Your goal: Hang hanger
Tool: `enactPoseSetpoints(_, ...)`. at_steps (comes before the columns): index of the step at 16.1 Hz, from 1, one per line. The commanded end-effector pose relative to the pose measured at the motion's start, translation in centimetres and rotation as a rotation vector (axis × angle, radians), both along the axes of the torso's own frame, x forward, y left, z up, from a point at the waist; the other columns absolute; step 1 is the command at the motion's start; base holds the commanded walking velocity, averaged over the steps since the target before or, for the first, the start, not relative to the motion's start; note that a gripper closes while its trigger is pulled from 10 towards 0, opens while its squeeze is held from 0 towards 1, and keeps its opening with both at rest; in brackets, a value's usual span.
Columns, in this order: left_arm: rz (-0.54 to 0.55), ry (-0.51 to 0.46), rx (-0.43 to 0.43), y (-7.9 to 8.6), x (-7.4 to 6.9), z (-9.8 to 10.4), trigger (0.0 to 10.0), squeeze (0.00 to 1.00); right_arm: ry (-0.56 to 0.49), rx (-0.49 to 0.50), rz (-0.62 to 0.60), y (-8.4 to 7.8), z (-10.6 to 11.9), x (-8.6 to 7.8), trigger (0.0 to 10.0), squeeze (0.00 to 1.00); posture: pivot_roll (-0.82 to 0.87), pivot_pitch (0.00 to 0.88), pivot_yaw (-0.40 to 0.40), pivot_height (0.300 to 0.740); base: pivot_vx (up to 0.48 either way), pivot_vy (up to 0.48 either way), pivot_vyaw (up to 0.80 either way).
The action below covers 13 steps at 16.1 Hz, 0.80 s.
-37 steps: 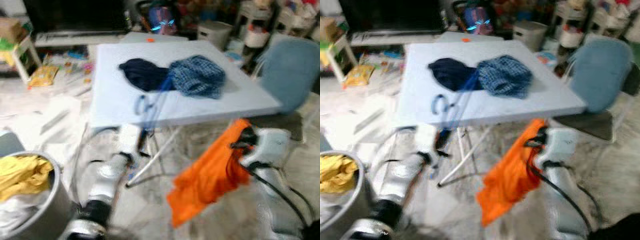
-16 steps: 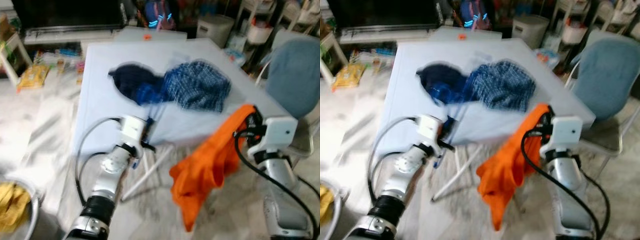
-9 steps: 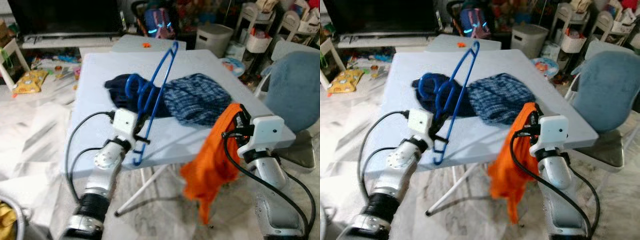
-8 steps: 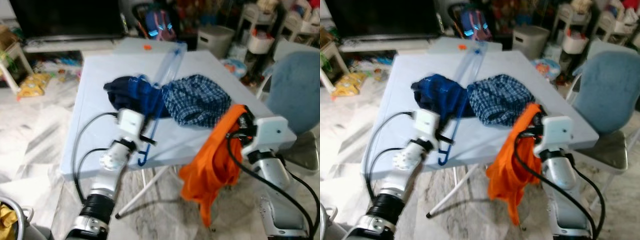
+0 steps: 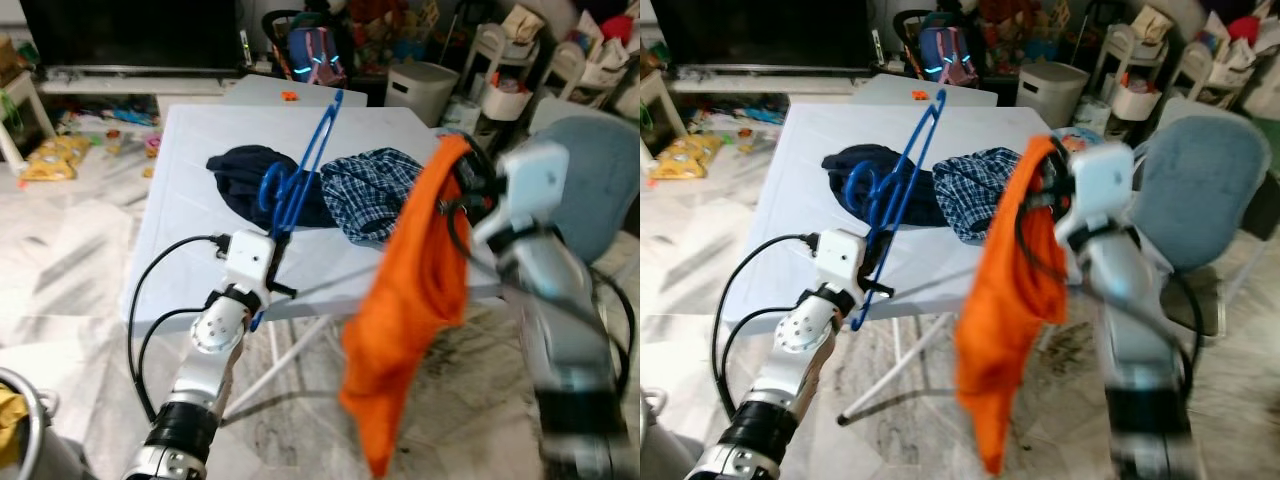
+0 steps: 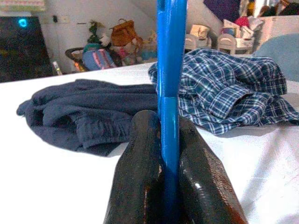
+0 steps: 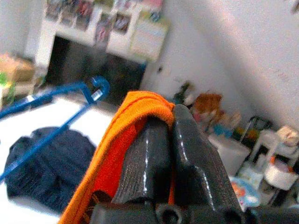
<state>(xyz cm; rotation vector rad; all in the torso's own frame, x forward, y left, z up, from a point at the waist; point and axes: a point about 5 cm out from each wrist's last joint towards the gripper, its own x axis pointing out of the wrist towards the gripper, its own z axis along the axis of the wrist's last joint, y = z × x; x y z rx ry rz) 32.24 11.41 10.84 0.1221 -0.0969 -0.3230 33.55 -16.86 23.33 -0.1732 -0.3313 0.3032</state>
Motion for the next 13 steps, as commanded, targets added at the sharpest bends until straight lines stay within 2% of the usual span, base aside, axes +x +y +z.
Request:
enactPoseSetpoints(1,0.033,-0.01,0.013,0.1,-0.2,0.0,10.0,0.0,0.016,-0.034,0.015,-0.6,0.9,1.7,10.0,0.0,0.13,0.0,-0.16,0.74,0.0,0.0,0.0)
enactPoseSetpoints(3,0.078,-0.011,0.018,0.4,-0.3,0.0,10.0,0.0,0.038,-0.041,0.053,0.0,1.9,3.4,10.0,0.0,0.14,0.0,-0.174,0.74,0.0,0.0,0.0)
enactPoseSetpoints(5,0.108,-0.024,0.032,0.8,-0.3,0.1,10.0,0.0,0.055,-0.054,0.1,1.3,3.1,5.2,10.0,0.0,0.17,0.0,-0.192,0.74,0.0,0.0,0.0)
enactPoseSetpoints(8,0.135,-0.039,0.056,1.6,-0.6,0.4,10.0,0.0,0.132,-0.011,0.143,2.5,4.3,7.6,10.0,0.0,0.23,0.0,-0.22,0.74,0.0,0.0,0.0)
enactPoseSetpoints(10,0.155,-0.041,0.068,2.2,-0.9,0.4,10.0,0.0,0.133,-0.004,0.149,3.1,5.4,8.1,10.0,0.0,0.25,0.0,-0.232,0.74,0.0,0.0,0.0)
enactPoseSetpoints(13,0.165,-0.043,0.078,3.0,-1.3,0.4,10.0,0.0,0.012,-0.039,0.112,4.7,9.5,8.4,10.0,0.0,0.29,0.0,-0.245,0.74,0.0,0.0,0.0)
